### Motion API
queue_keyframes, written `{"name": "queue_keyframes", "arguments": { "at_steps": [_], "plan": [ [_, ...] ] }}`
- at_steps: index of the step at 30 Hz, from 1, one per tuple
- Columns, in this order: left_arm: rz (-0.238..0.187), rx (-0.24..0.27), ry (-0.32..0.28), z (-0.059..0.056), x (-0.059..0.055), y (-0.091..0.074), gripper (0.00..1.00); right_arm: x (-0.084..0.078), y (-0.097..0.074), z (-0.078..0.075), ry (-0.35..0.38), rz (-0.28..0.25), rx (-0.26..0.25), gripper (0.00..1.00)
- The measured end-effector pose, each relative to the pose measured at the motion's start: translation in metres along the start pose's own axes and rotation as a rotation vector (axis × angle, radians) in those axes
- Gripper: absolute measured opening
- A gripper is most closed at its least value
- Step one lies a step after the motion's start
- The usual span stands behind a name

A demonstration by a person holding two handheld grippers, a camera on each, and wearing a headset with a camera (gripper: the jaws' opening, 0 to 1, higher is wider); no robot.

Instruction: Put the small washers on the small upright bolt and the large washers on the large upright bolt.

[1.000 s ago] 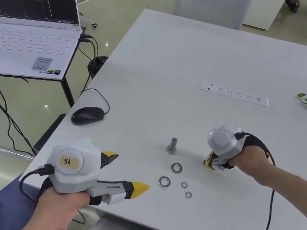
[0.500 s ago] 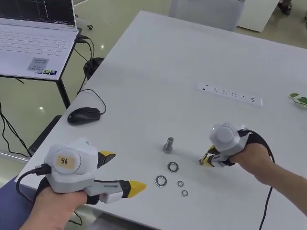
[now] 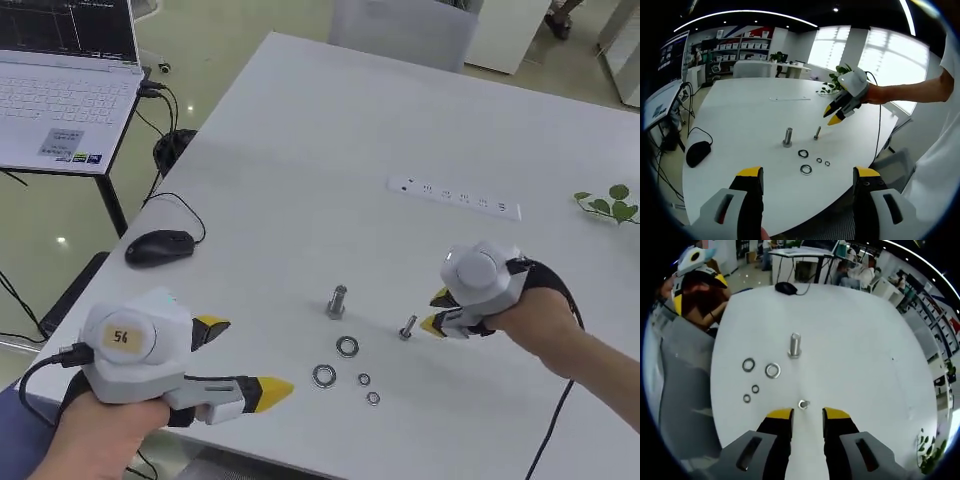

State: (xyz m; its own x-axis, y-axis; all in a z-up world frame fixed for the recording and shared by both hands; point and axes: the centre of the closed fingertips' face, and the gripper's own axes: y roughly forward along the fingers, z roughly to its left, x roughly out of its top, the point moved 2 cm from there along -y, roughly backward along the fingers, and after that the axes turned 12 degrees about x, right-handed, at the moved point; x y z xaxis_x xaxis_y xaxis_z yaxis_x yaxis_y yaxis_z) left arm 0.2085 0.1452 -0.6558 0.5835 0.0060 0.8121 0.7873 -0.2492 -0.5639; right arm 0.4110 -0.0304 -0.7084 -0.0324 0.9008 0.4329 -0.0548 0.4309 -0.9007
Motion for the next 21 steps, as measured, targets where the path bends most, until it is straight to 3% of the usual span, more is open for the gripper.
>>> {"name": "queue_keyframes", "arguments": {
  "at_steps": [8,21],
  "plan": [
    [-0.004,-0.008,0.009,-0.003,-0.003,-0.005,0.73,0.030,-0.016,0.013,-0.065,-0.030,0.019,0.26],
    [-0.016,-0.003,0.000,-0.006,-0.004,-0.009,0.73,0.044,0.004,0.036,-0.106,-0.013,0.106,0.26]
  ]
}}
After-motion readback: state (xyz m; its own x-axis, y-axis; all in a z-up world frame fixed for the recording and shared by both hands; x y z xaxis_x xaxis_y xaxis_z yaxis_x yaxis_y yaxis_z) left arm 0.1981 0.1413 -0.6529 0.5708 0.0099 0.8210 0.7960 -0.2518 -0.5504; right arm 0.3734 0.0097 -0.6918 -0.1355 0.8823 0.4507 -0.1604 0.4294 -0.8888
